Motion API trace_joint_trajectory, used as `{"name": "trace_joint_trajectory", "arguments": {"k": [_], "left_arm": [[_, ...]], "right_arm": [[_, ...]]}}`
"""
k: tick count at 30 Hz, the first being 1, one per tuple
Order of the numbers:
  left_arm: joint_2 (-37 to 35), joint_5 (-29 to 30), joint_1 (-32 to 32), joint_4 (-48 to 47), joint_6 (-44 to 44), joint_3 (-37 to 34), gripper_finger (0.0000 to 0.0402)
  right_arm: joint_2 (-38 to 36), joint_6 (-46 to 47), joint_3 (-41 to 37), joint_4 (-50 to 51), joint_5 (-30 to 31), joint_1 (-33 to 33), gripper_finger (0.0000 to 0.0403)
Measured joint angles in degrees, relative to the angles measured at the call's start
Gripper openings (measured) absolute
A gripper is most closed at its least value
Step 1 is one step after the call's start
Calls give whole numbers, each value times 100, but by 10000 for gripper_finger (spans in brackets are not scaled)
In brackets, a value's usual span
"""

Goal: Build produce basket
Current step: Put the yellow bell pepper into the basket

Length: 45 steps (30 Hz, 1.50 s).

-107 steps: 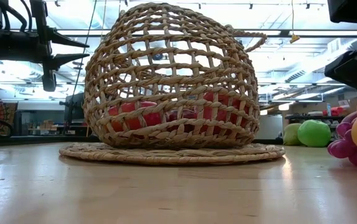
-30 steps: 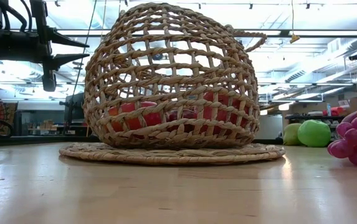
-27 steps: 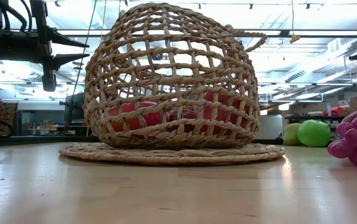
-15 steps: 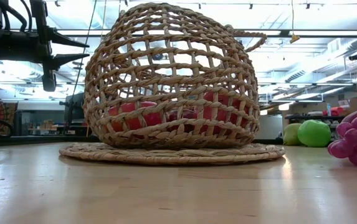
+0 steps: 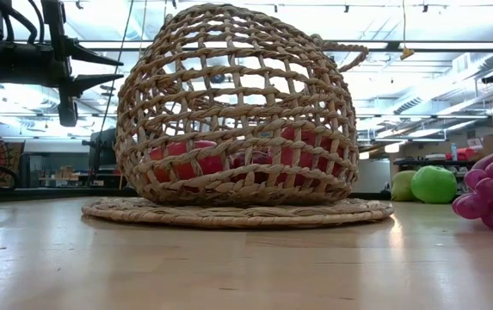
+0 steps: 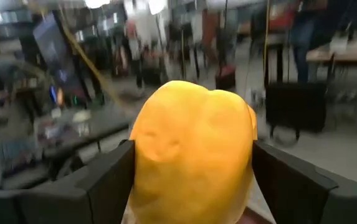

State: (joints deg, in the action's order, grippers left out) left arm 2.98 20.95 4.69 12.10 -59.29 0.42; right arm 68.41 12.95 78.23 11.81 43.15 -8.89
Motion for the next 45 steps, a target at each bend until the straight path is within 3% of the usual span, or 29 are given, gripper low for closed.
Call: {"name": "trace_joint_trajectory", "arguments": {"k": [6, 20, 28, 45], "left_arm": [[0, -2, -2, 0, 2, 0, 90], [0, -2, 0, 0, 0, 0, 89], [0, 0, -2, 0, 0, -2, 90], [0, 0, 0, -2, 0, -2, 88]], "right_arm": [[842, 837, 979, 1562, -1585, 760, 311], [2708, 964, 2090, 2396, -4252, 1900, 311], [3621, 783, 2616, 3043, -5030, 2123, 311], [4714, 498, 2676, 3809, -5432, 2095, 311]]}}
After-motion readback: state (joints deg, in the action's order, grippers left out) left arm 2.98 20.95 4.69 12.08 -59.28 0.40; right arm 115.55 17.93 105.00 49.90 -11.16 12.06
